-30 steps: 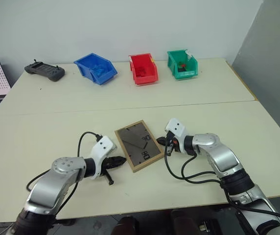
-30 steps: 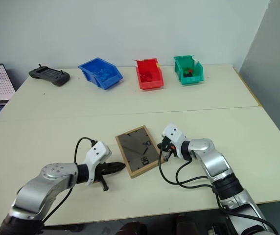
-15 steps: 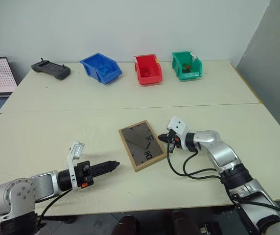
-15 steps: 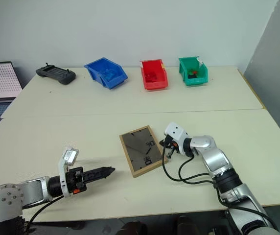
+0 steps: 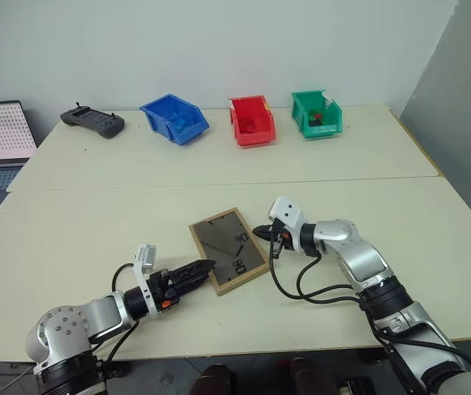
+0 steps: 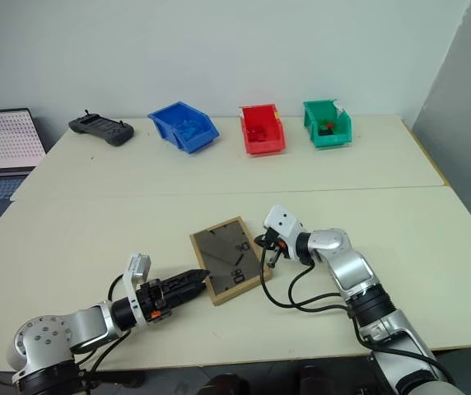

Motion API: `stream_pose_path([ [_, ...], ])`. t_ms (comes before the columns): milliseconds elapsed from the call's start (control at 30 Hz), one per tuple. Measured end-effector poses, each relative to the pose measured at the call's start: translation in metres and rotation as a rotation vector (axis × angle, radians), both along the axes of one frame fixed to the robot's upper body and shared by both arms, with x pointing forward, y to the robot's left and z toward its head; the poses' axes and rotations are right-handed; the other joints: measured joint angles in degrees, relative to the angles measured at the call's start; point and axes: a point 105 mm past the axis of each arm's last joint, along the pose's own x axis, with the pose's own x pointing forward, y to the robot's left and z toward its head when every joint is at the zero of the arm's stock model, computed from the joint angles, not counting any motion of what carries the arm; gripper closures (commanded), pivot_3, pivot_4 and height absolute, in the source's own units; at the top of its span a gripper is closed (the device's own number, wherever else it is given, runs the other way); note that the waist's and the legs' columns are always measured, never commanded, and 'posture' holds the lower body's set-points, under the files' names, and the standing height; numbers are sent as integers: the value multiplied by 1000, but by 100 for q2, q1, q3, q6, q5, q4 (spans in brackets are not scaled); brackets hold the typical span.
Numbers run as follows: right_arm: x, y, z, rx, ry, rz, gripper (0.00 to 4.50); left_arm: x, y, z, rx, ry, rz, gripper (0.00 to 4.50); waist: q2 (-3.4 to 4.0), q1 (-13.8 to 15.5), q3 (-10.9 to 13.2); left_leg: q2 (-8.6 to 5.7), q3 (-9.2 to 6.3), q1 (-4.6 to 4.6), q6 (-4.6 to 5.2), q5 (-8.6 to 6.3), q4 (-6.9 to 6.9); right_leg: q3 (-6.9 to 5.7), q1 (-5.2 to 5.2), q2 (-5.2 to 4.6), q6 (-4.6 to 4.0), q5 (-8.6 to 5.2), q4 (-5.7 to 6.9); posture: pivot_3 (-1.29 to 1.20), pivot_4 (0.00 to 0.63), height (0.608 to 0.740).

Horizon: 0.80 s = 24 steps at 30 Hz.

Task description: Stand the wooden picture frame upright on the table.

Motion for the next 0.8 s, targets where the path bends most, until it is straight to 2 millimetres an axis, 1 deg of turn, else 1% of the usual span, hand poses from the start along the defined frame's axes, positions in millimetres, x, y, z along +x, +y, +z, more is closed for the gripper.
stream_pose_path([
  [33,-4,6,-1,9,10,12,4500,0,-6,0,-9,-3,-12,33,1,7,0,0,0,0,0,0,0,0,0,0,0,0,0,0,150,740],
  [100,-6,8,1,12,8,15,4500,-2,-12,0,-2,-10,-33,33,0,26,-1,-3,0,-1,0,0,2,2,0,-1,0,0,0,0,150,740],
  [233,-6,6,0,17,25,-4,4500,-6,-19,-1,4,-12,-60,33,-2,32,-3,0,0,0,0,0,0,1,-1,0,0,0,0,0,150,740],
  [367,1,-1,1,36,31,-72,4500,-9,-23,-3,2,-4,-67,33,-2,36,-3,-2,0,0,0,0,0,2,-1,0,0,0,0,0,150,740],
  [433,8,-10,1,17,13,-117,4500,-9,-23,-4,4,-1,-67,33,-2,43,-3,-3,2,0,1,0,0,3,-1,0,0,0,0,0,150,740],
  [500,23,-30,4,-66,-65,-164,4500,-11,-23,-4,6,6,-70,33,-2,46,-3,-2,6,1,1,0,-1,5,-1,0,1,0,-1,0,150,740],
  [533,26,-36,4,-91,-84,-173,4500,-13,-23,-4,5,8,-71,33,-3,46,-3,-2,7,1,1,0,-2,5,-1,0,1,0,-1,0,150,740],
  [600,33,-53,1,-183,-135,-198,4500,-17,-19,-5,4,19,-63,33,-5,12,-5,3,10,2,1,0,-8,7,-2,3,0,-1,-2,0,150,740],
  [700,32,-51,-7,-233,-157,-164,4500,-20,-15,-5,19,27,-45,33,-3,-66,-7,9,13,11,0,0,-16,15,-2,8,0,-2,-1,0,150,740],
  [800,24,-34,-13,-237,-160,-80,4500,-19,-17,-6,23,45,-29,33,0,-66,-9,9,15,21,0,-1,-17,20,5,10,1,-3,0,0,150,740],
])
